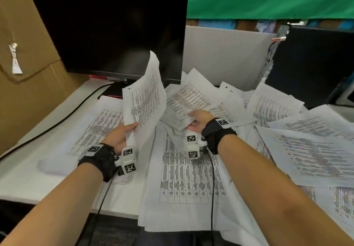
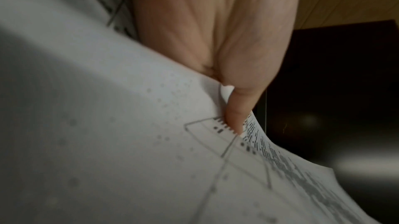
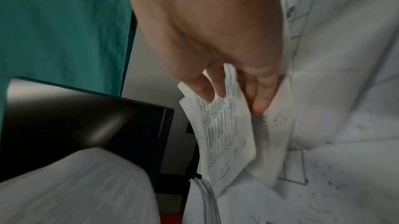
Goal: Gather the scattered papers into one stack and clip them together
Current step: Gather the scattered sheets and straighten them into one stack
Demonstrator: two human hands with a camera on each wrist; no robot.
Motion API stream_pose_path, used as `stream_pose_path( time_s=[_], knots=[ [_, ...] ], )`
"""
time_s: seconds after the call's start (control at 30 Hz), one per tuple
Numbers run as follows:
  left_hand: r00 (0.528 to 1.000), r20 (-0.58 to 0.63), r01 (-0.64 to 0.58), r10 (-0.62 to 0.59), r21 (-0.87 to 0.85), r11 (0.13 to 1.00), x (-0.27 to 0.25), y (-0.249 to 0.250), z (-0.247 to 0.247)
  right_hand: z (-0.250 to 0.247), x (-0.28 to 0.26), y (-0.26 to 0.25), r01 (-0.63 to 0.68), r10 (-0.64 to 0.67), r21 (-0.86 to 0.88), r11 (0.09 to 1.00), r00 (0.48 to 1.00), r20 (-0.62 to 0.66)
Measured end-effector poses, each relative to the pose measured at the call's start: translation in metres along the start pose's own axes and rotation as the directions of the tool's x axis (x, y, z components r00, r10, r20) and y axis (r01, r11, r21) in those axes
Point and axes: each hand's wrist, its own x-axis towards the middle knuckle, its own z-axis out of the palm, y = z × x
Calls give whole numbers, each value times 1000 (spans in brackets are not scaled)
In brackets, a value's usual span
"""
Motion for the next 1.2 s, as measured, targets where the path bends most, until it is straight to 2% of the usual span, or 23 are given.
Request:
stream_pose_path(
  time_s=[0.1, 0.17, 0.2, 0.23, 0.27, 0.3, 0.37, 0.4, 0.43, 0.47, 0.5, 0.53, 0.57, 0.6, 0.63, 0.67, 0.7, 0.73, 0.8, 0.9, 1.03, 1.13, 1.2],
  knots=[
    [1000, -19, -21, 22, 49, 999, 0, 0, 1, -3, 0, -3, 47, -52, -96, 994, 998, -47],
    [999, -29, -33, 36, 109, 993, 0, 0, 2, -15, -10, -14, 70, -149, -325, 943, 963, -223],
    [999, -19, -28, 31, 135, 990, 2, -1, 2, -25, -16, -21, 52, -249, -496, 867, 906, -342],
    [1000, -5, -25, 26, 161, 987, 1, -2, 3, -35, -23, -28, 78, -402, -620, 780, 823, -402],
    [1000, -9, -15, 17, 187, 982, 1, -2, 5, -42, -32, -37, 177, -553, -665, 726, 726, -409],
    [1000, -11, -16, 18, 200, 980, -1, -1, 6, -48, -39, -46, 306, -682, -679, 667, 617, -392],
    [1000, -14, 1, 2, 195, 981, 1, -1, 5, -54, -61, -69, 492, -867, -725, 483, 386, -315],
    [1000, -30, 8, -3, 191, 981, 1, -1, 6, -56, -72, -80, 566, -915, -723, 395, 310, -257],
    [999, -35, 21, -15, 183, 983, 1, -1, 6, -56, -81, -91, 620, -947, -717, 317, 242, -210],
    [998, -58, 33, -23, 169, 985, -1, -1, 6, -53, -89, -100, 661, -956, -691, 293, 209, -206],
    [997, -66, 40, -31, 149, 988, -1, 0, 6, -52, -93, -108, 697, -948, -644, 317, 207, -242],
    [995, -92, 45, -32, 143, 989, -1, -1, 6, -50, -96, -112, 725, -913, -562, 399, 257, -316],
    [994, -108, 44, -28, 148, 988, -2, -1, 7, -47, -99, -112, 732, -842, -434, 525, 374, -389],
    [991, -129, 46, -24, 171, 984, -5, 1, 8, -45, -100, -108, 703, -748, -287, 651, 530, -400],
    [990, -140, 48, -22, 179, 983, -4, 1, 6, -42, -101, -101, 622, -638, -173, 764, 687, -349],
    [989, -145, 54, -27, 188, 981, -5, 1, 7, -39, -102, -91, 508, -526, -140, 850, 804, -278],
    [989, -142, 70, -46, 169, 983, -6, 1, 8, -35, -103, -78, 408, -432, -150, 901, 876, -215],
    [988, -149, 66, -42, 160, 985, -5, 1, 9, -31, -103, -63, 335, -363, -178, 925, 918, -161],
    [984, -176, 57, -19, 217, 974, -8, 1, 12, -24, -99, -33, 230, -261, -290, 929, 963, -70],
    [983, -177, 79, -39, 225, 971, -7, 2, 11, -11, -92, -2, 120, -124, -436, 892, 992, 19],
    [975, -218, 92, -42, 221, 971, -4, 2, 6, 7, -86, 11, 116, -171, -674, 729, 985, -15],
    [977, -212, 43, 10, 244, 969, 0, -1, 6, 11, -86, 15, 116, -174, -780, 614, 985, 10],
    [980, -196, 37, 5, 212, 977, -3, 0, 8, 9, -88, 15, 89, -147, -793, 603, 989, -1]
  ],
)
